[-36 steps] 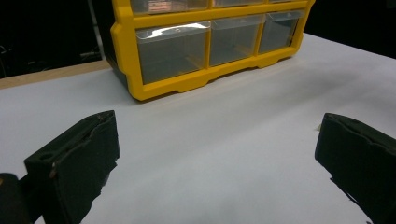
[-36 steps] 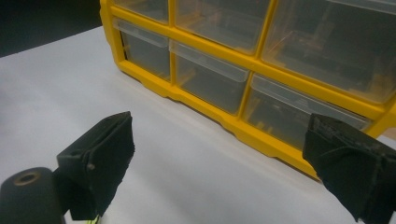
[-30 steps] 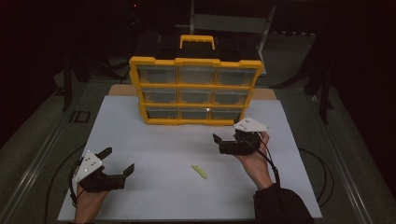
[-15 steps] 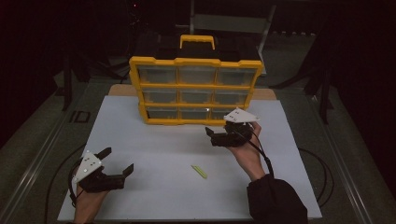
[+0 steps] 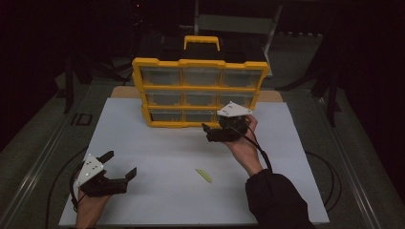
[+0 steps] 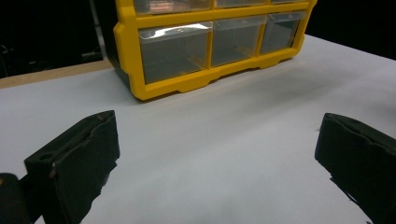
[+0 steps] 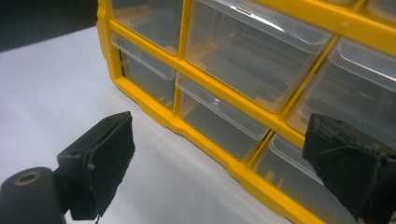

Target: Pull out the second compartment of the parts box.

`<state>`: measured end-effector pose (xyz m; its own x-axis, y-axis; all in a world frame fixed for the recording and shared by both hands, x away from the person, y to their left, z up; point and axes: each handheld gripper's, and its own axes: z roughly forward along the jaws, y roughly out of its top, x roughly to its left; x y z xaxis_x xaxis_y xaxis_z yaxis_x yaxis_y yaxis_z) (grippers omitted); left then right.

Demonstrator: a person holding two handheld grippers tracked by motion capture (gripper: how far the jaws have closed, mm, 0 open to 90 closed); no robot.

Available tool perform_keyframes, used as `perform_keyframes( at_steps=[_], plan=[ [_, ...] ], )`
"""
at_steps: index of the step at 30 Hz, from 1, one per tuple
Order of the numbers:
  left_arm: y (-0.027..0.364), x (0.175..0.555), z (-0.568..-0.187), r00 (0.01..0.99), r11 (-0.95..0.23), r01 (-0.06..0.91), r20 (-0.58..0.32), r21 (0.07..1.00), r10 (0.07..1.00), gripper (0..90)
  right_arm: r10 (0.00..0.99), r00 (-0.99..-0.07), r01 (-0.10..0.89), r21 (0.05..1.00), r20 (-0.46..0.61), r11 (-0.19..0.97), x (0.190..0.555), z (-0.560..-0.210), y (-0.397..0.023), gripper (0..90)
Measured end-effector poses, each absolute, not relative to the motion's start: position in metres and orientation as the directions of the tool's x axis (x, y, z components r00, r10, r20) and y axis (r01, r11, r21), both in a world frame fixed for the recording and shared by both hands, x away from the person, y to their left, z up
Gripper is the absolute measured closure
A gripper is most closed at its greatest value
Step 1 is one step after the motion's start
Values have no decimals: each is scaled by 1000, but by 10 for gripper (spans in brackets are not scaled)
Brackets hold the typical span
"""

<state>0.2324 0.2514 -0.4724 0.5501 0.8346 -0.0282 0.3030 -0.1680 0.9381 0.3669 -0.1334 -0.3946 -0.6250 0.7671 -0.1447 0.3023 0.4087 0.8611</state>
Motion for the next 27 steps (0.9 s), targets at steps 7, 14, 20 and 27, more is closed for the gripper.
perform_keyframes(
  at_steps=[7,14,20,27],
  plan=[
    [252,232,-473,549,-166,303,-29,938,835,9,755,-624,289,838,-202,463,377,-392,-119,89],
    [251,232,-473,550,-169,305,-28,937,835,9,749,-618,287,819,-238,498,385,-391,-111,90],
    [251,232,-473,551,-168,304,-29,938,834,9,740,-615,279,804,-271,525,389,-389,-104,90],
    [252,232,-473,551,-167,303,-30,938,834,9,714,-608,256,766,-347,590,394,-385,-94,91]
  ],
)
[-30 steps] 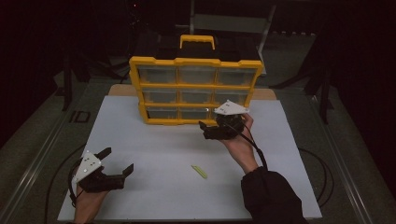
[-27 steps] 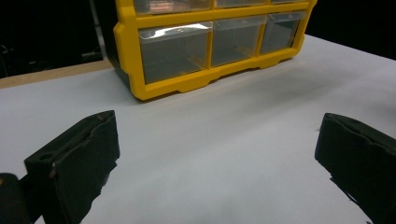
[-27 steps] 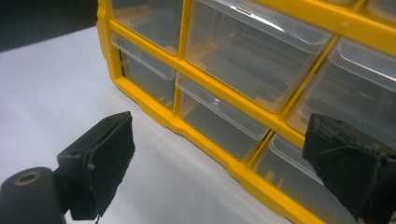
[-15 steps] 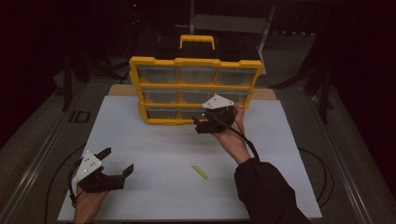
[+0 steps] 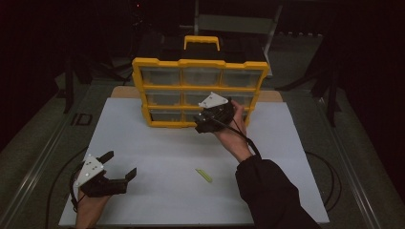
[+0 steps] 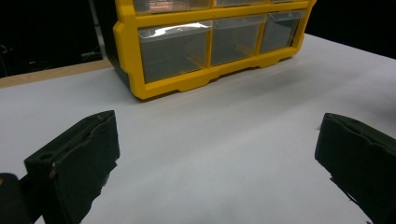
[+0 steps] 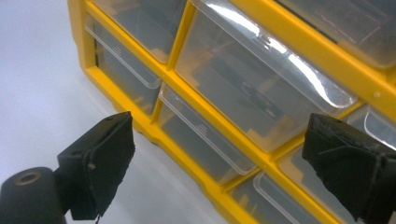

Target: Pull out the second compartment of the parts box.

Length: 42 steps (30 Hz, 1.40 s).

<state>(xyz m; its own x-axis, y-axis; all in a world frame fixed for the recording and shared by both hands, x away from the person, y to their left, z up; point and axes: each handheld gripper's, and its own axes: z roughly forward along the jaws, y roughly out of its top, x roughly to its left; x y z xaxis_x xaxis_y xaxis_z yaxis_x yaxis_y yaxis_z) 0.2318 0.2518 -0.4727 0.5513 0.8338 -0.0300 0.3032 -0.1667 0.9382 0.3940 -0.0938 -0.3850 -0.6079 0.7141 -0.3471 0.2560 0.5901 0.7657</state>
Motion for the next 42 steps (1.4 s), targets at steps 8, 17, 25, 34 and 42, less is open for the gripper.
perform_keyframes(
  at_steps=[8,17,25,34,42],
  plan=[
    [252,232,-473,552,-168,304,-30,938,834,9,675,-598,222,720,-433,658,396,-384,-83,91],
    [252,232,-474,553,-166,308,-34,937,832,9,619,-556,176,649,-555,740,397,-384,-75,92],
    [252,232,-474,554,-167,308,-34,937,832,9,558,-513,136,580,-653,803,396,-384,-68,93],
    [252,232,-475,557,-168,310,-36,936,830,9,499,-469,99,518,-728,849,396,-381,-64,105],
    [251,232,-475,558,-169,309,-34,936,829,8,439,-417,63,456,-796,888,392,-380,-61,106]
  ],
)
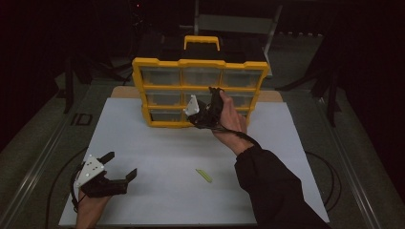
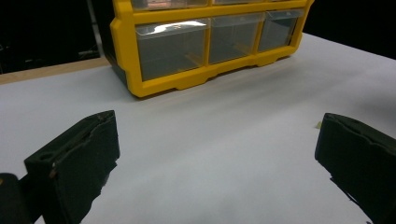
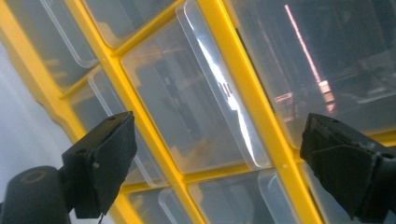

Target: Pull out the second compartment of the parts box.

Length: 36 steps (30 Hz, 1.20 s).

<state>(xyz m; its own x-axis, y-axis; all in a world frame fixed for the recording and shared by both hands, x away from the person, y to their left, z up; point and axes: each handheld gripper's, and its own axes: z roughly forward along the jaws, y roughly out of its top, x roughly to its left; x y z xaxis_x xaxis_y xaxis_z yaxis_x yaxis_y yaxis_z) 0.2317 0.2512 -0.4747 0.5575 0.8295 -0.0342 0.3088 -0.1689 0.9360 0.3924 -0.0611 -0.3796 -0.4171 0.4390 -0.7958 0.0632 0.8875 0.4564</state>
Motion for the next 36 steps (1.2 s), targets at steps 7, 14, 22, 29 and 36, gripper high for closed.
perform_keyframes(
  at_steps=[7,14,22,29,36],
  plan=[
    [252,232,-475,558,-166,308,-36,937,829,9,377,-373,35,392,-848,919,392,-376,-58,106],
    [252,232,-475,558,-166,309,-38,937,829,8,301,-321,3,317,-898,949,390,-375,-53,107],
    [251,232,-475,559,-165,310,-39,936,828,9,231,-268,-29,247,-935,969,389,-374,-50,125],
    [251,232,-475,559,-166,310,-39,936,828,9,156,-196,-47,168,-968,985,390,-369,-49,132],
    [252,232,-475,560,-164,309,-40,937,828,9,106,-120,-47,112,-987,993,395,-366,-48,137]
  ],
)
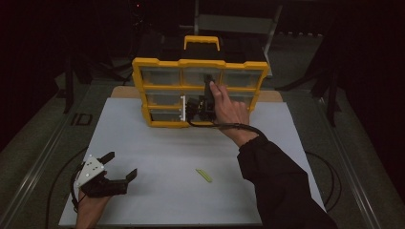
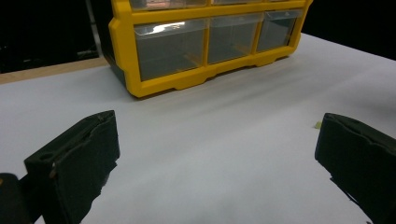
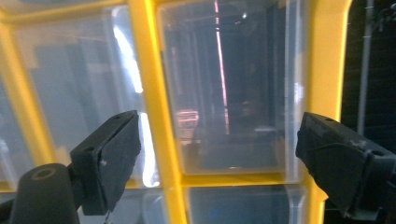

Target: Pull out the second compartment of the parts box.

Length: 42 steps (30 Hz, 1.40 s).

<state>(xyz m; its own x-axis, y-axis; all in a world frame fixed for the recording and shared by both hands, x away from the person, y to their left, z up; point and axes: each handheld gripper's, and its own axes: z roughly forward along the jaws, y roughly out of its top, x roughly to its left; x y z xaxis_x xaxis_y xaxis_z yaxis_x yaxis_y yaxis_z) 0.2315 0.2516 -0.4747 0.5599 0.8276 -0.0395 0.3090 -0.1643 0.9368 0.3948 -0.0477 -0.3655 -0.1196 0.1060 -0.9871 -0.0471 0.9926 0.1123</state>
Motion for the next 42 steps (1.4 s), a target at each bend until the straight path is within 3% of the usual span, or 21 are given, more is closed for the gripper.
perform_keyframes(
  at_steps=[10,16,21,27,42],
  plan=[
    [252,232,-475,560,-162,311,-43,936,828,9,81,-11,-40,81,-997,996,404,-356,-52,156],
    [251,232,-476,560,-160,312,-45,936,828,9,73,55,-48,70,-996,996,408,-351,-51,260],
    [252,232,-476,560,-159,313,-47,936,827,9,37,101,-56,32,-994,998,412,-350,-50,433],
    [252,232,-476,557,-155,315,-50,936,829,9,26,141,-58,18,-990,998,414,-347,-51,505],
    [252,231,-476,559,-159,315,-47,936,828,9,-7,161,-39,-13,-987,999,414,-347,-59,550]
  ],
)
